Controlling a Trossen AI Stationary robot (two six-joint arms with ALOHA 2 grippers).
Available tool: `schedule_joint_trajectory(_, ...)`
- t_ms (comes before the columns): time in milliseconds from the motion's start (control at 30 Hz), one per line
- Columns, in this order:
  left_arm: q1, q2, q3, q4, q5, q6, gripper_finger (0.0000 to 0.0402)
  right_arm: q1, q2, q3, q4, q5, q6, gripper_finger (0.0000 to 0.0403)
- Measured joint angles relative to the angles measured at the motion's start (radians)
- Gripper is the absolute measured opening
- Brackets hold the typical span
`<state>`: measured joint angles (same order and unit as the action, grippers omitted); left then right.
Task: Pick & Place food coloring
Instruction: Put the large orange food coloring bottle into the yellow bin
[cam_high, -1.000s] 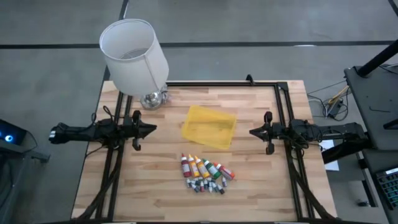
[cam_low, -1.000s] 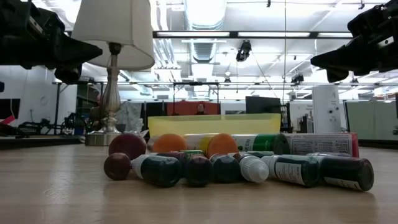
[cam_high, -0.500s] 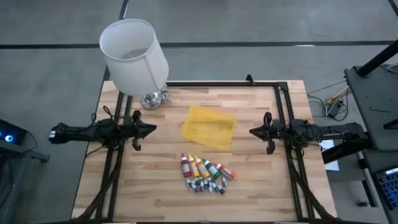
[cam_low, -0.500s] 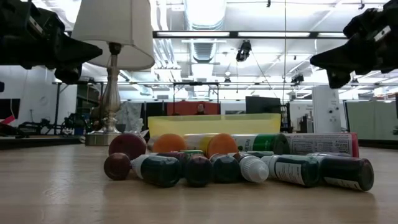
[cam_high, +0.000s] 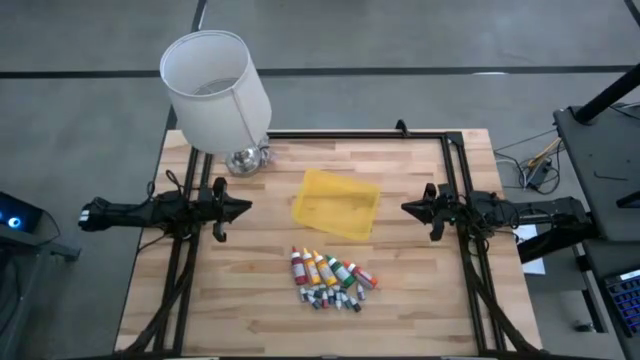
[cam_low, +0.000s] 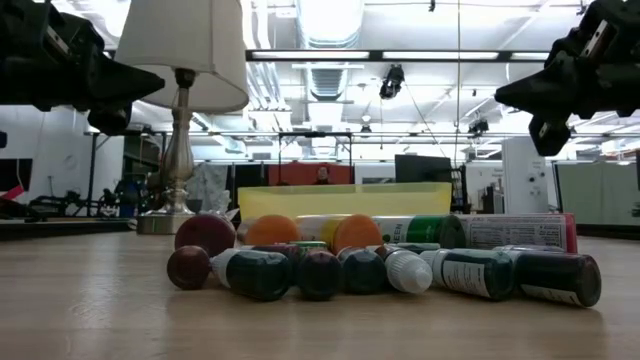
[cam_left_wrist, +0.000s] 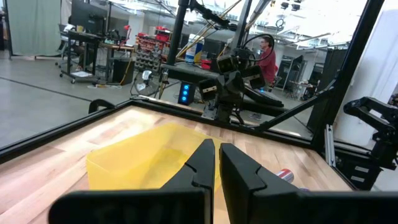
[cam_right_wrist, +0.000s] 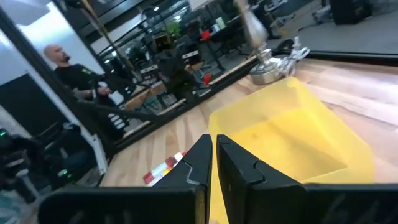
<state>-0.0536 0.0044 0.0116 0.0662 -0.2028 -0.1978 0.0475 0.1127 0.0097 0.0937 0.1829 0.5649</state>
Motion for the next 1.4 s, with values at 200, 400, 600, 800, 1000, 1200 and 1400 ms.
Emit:
schedule_joint_trajectory(200,0.0,0.0,0.0,0.0,0.0,0.0,0.0,0.0,0.0,0.0,0.0,0.001,0.017,0.0018)
schedule_joint_trajectory(400,0.0,0.0,0.0,0.0,0.0,0.0,0.0,0.0,0.0,0.0,0.003,0.004,0.021,0.0018)
schedule_joint_trajectory(600,0.0,0.0,0.0,0.0,0.0,0.0,0.0,0.0,0.0,0.0,0.136,0.003,0.079,0.0018)
schedule_joint_trajectory(800,0.0,0.0,0.0,0.0,0.0,0.0,0.0,0.0,0.0,0.0,0.344,0.003,0.065,0.0018)
schedule_joint_trajectory(1000,0.0,0.0,0.0,0.0,0.0,0.0,0.0,0.0,0.0,0.0,0.458,0.003,0.064,0.0018)
schedule_joint_trajectory(1200,0.0,0.0,0.0,0.0,0.0,0.0,0.0,0.0,0.0,0.0,0.513,0.003,0.057,0.0018)
schedule_joint_trajectory(1400,0.0,0.0,0.0,0.0,0.0,0.0,0.0,0.0,0.0,0.0,0.684,0.003,-0.029,0.0018)
